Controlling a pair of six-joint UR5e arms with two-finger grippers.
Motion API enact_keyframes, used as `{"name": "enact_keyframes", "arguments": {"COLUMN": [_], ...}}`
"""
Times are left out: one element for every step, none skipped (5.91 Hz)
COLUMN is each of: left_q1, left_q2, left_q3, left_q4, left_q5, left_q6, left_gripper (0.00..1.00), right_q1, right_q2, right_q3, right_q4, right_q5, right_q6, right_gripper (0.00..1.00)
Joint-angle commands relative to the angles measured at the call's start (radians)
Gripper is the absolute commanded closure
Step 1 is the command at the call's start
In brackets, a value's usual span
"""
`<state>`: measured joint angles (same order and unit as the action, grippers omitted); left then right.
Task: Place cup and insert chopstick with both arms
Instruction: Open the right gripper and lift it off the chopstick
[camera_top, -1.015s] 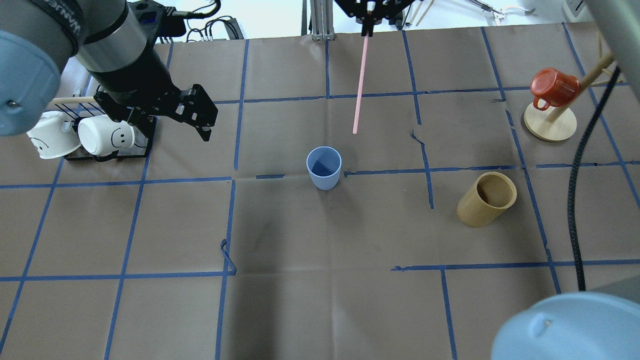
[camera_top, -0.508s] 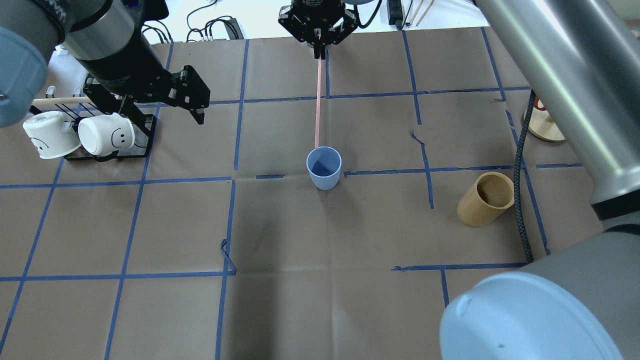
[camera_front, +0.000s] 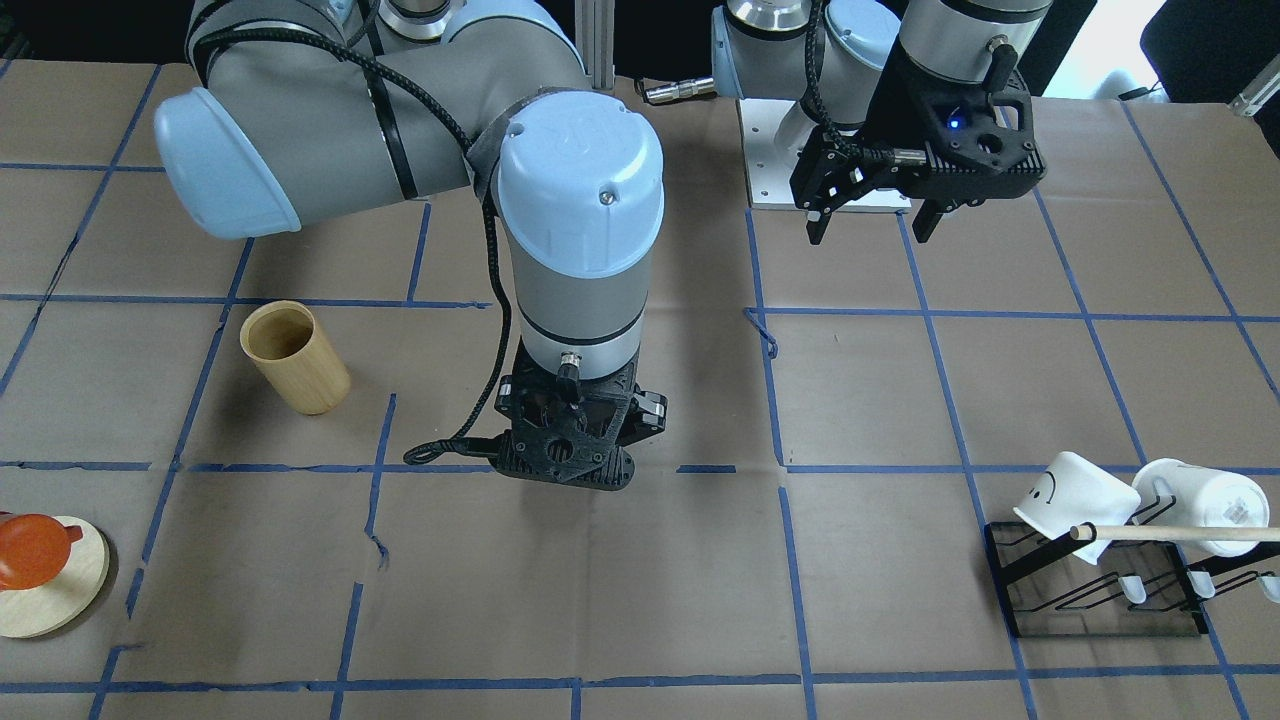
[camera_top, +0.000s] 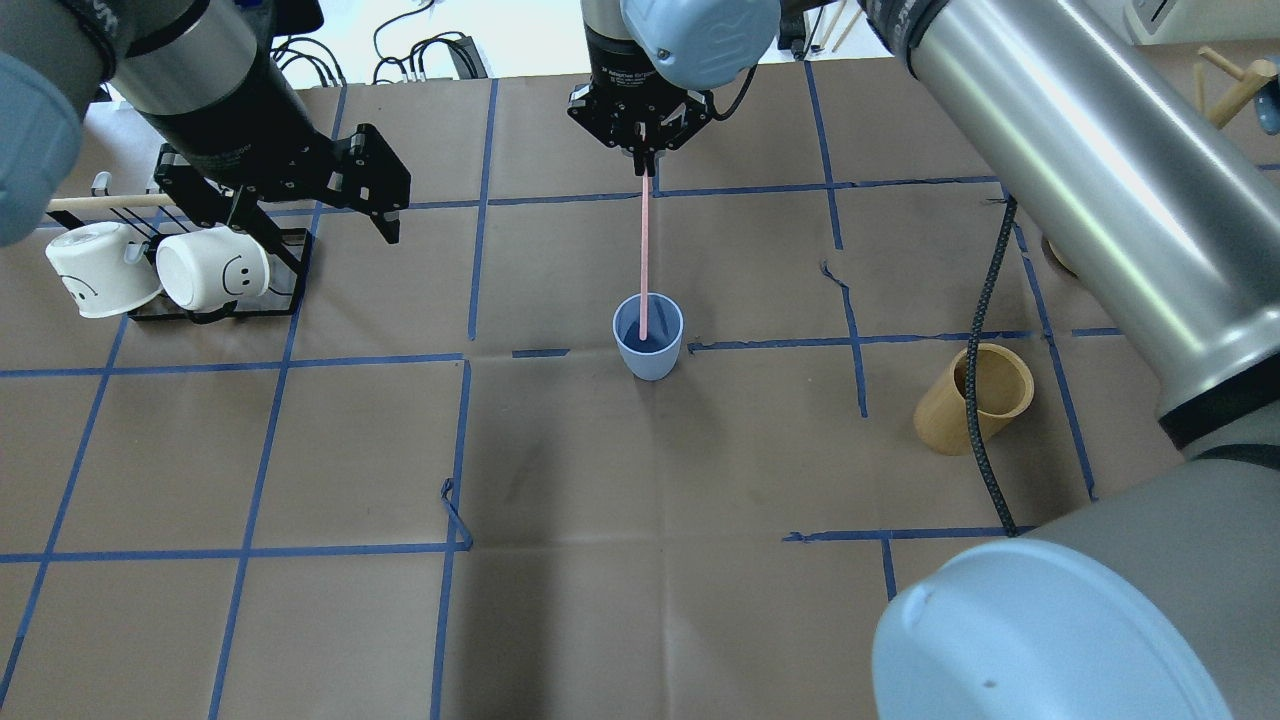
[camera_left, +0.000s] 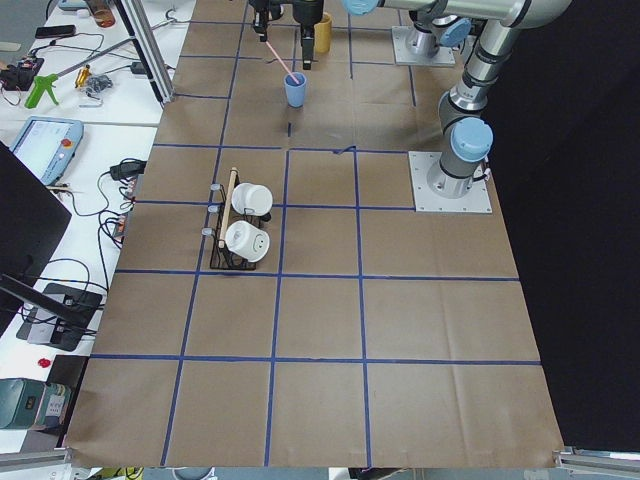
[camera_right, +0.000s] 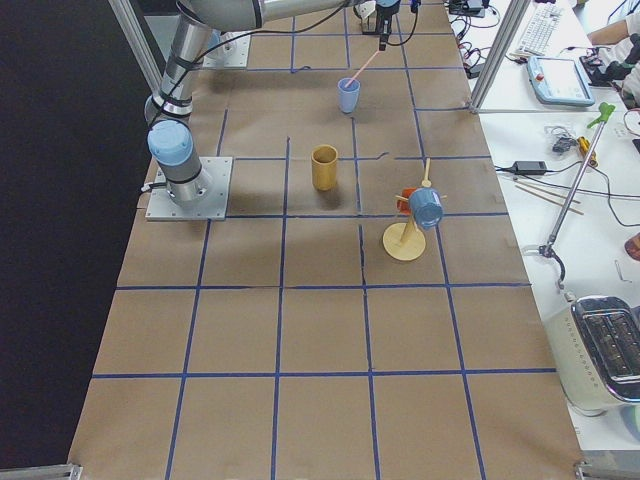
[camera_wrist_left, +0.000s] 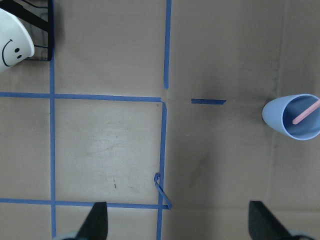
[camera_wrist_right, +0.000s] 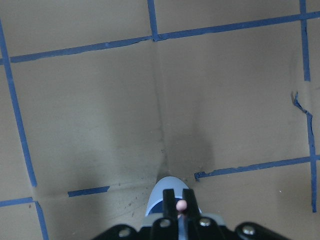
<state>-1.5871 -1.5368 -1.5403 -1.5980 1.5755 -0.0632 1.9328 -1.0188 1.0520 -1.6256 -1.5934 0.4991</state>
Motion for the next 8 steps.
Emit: {"name": "enact_keyframes", "arguments": {"left_q1": [-0.001, -0.002, -0.002, -0.002, -0.002, -0.002, -0.002, -0.002], "left_q2": [0.001, 0.003, 0.004, 0.004, 0.004, 0.004, 0.006, 0.006], "left_q3": [-0.001, -0.003, -0.006, -0.006, -0.006, -0.006, -0.007, -0.01], "left_q4": [-0.002, -0.003, -0.003, -0.003, -0.003, -0.003, -0.003, -0.003], "left_q5": [0.0, 0.0, 0.0, -0.002, -0.002, -0.002, -0.002, -0.003], "left_q6": [0.0, 0.0, 0.0, 0.0, 0.0, 0.0, 0.0, 0.0], "left_gripper": [0.02, 0.02, 0.02, 0.02, 0.02, 0.02, 0.02, 0.02], "right_q1": [0.0, 0.0, 0.0, -0.005, -0.021, -0.055, -0.113, -0.192], "right_q2": [0.005, 0.006, 0.008, 0.006, -0.004, -0.055, -0.129, -0.208], "right_q3": [0.036, 0.037, 0.037, 0.033, 0.02, 0.013, 0.02, 0.034], "right_q4": [-0.016, -0.013, -0.014, -0.014, -0.008, 0.015, 0.114, 0.206], "right_q5": [0.004, 0.007, 0.004, 0.004, 0.004, 0.001, 0.0, 0.0], "right_q6": [-0.004, -0.002, -0.005, -0.031, -0.034, -0.059, -0.138, -0.181], "right_gripper": [0.91, 0.88, 0.32, 0.0, 0.0, 0.0, 0.0, 0.0]}}
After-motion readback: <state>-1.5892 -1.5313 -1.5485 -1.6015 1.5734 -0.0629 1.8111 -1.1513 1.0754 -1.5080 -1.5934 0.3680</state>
